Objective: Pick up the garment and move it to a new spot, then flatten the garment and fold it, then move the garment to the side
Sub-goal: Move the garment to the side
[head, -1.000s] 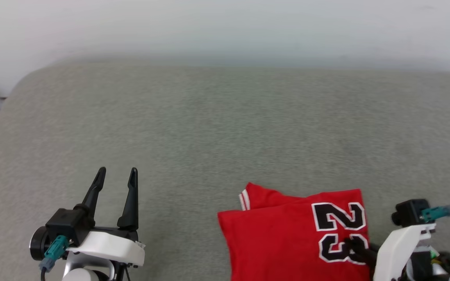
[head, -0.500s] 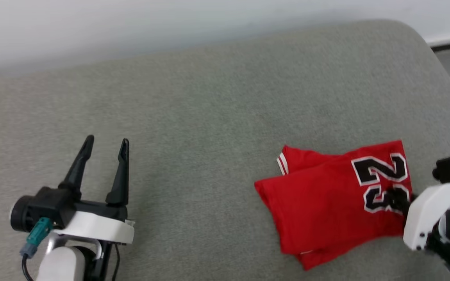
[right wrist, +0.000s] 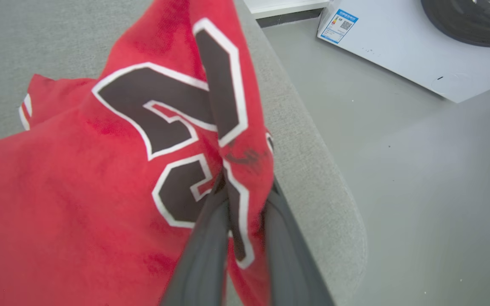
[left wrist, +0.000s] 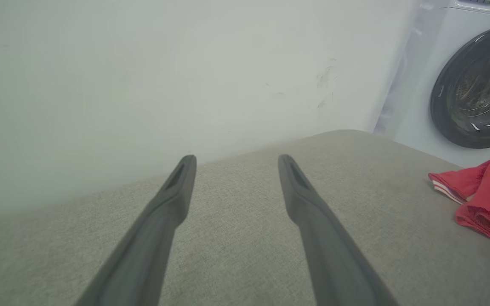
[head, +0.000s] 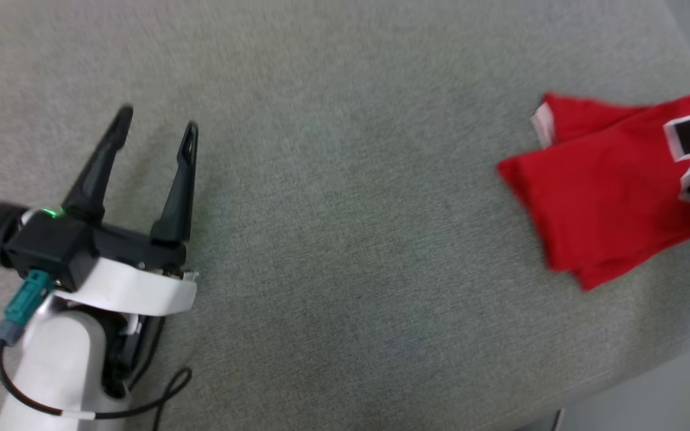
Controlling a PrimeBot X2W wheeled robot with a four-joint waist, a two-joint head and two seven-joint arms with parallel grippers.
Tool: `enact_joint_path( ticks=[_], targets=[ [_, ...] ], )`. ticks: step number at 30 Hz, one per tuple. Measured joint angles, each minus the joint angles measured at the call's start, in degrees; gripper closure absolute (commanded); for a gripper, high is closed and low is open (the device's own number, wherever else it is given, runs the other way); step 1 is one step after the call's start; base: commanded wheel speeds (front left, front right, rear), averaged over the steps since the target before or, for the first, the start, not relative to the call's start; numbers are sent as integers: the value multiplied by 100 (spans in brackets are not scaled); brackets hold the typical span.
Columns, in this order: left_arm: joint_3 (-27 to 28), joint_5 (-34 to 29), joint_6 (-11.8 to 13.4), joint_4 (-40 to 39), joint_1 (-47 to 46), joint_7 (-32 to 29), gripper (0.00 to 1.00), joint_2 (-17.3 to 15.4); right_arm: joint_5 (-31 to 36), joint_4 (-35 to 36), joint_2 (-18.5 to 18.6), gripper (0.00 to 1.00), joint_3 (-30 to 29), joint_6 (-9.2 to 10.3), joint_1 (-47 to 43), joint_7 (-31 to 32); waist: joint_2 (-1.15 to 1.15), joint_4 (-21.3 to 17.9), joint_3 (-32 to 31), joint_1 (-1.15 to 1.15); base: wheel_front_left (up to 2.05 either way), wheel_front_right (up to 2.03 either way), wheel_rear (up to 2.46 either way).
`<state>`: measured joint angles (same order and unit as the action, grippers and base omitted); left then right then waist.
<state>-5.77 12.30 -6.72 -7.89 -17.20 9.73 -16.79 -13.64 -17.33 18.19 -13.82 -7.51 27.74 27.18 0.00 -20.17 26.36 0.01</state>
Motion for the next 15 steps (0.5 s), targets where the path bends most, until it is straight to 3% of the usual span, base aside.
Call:
enact_joint_path(
  ticks=[10,11,13,15],
  targets=[
    [-146,14,-35,-592,-683,-193,0,-361,657,-679,213,100,-1288,-1,963,-542,0,128,993,0,0,0,0],
    [-146,16,-35,-677,-732,-196,0,-404,837,-870,194,80,-1492,-1,1104,-734,0,217,1207,0,0,0,0],
    [-144,33,-33,-681,-744,-191,0,-404,950,-1033,169,0,-1574,-1,1159,-923,0,283,1290,0,0,0,0],
    [-151,47,-30,-671,-744,-166,0,-403,1093,-1223,169,0,-1696,-1,1216,-1140,0,342,1329,0,0,0,0]
  ],
)
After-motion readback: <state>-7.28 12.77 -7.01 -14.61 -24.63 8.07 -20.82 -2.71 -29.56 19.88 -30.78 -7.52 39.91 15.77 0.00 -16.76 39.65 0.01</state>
